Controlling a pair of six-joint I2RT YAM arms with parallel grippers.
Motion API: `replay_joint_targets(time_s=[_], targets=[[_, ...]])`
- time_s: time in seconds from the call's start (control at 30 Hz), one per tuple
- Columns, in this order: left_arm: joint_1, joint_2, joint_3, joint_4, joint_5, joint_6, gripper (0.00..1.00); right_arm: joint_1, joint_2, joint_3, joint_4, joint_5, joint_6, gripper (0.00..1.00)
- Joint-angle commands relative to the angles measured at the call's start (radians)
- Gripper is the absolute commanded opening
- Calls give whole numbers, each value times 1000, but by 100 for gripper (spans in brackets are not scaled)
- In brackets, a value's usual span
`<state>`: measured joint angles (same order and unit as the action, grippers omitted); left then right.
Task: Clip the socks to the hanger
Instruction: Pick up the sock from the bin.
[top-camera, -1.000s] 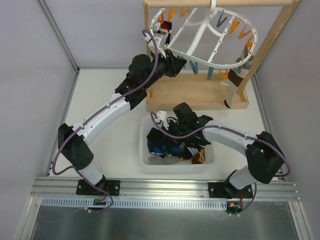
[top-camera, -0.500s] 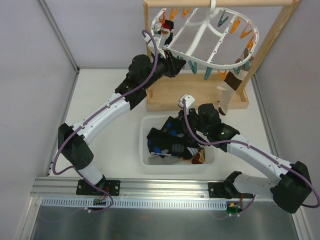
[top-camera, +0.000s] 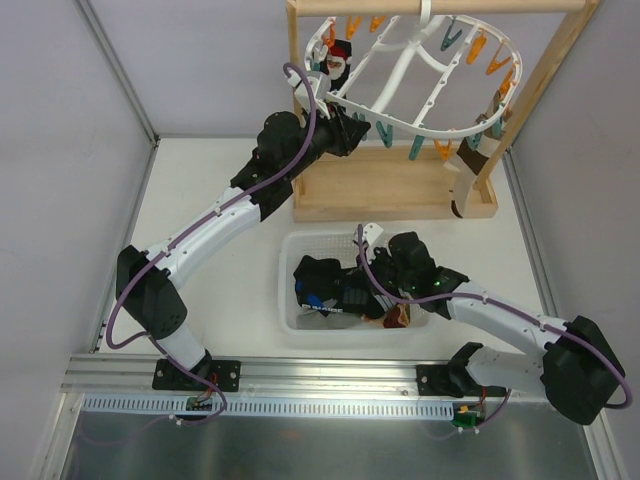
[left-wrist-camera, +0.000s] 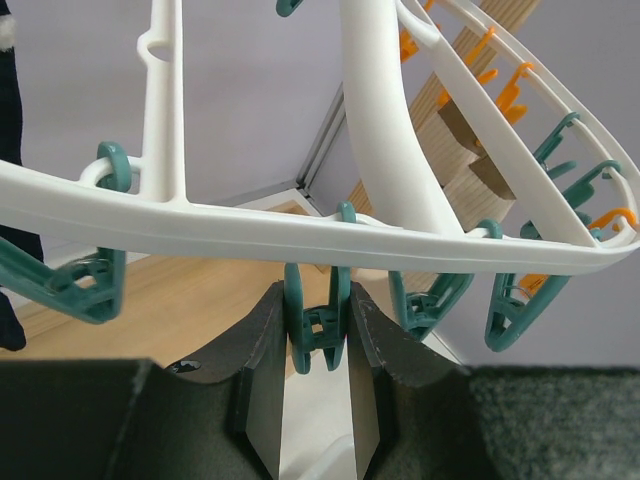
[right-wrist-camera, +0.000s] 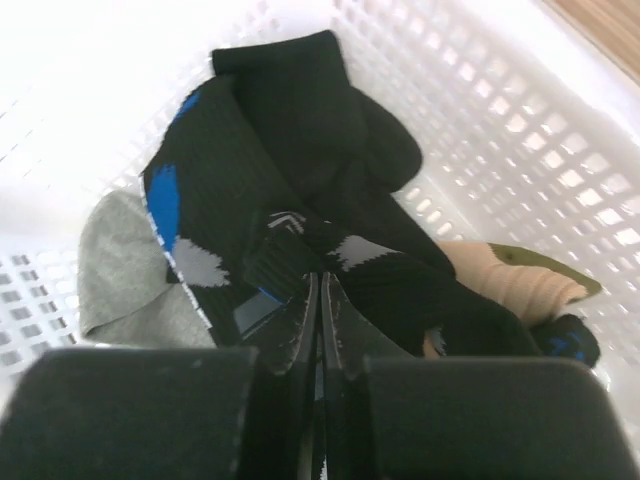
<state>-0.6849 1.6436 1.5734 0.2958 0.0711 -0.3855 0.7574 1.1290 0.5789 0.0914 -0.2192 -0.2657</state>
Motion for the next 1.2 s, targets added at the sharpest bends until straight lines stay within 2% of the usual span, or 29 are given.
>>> replay_joint_targets(time_s=[0.0, 0.1, 0.13, 0.23, 0.37, 0.4, 0.73, 0.93, 1.17], targets=[[7, -27, -16, -15, 38, -12, 0, 10, -22, 36, -21, -94, -58, 9], [8, -21, -18, -12, 45, -10, 0, 13, 11, 64, -44, -104, -110, 20], [10, -21, -18, -12, 48, -9, 0, 13, 26, 73, -71, -118, -128, 32], [16, -24, -24, -11, 55, -7, 0, 13, 76, 134, -146, -150, -179, 54], [27, -27, -29, -7, 68, -7, 0, 14, 107, 208, -205, -175, -224, 66], [27, -27, -30, -6, 71, -7, 0, 14, 104, 214, -222, -178, -231, 74], [36, -16, -29, 11, 113, -16, 0, 22, 80, 263, -378, -117, -323, 78], [41, -10, -39, 35, 127, -35, 0, 86, 118, 312, -436, 38, -383, 79], [53, 4, -36, 52, 159, -52, 0, 125, 170, 320, -389, 162, -444, 79]])
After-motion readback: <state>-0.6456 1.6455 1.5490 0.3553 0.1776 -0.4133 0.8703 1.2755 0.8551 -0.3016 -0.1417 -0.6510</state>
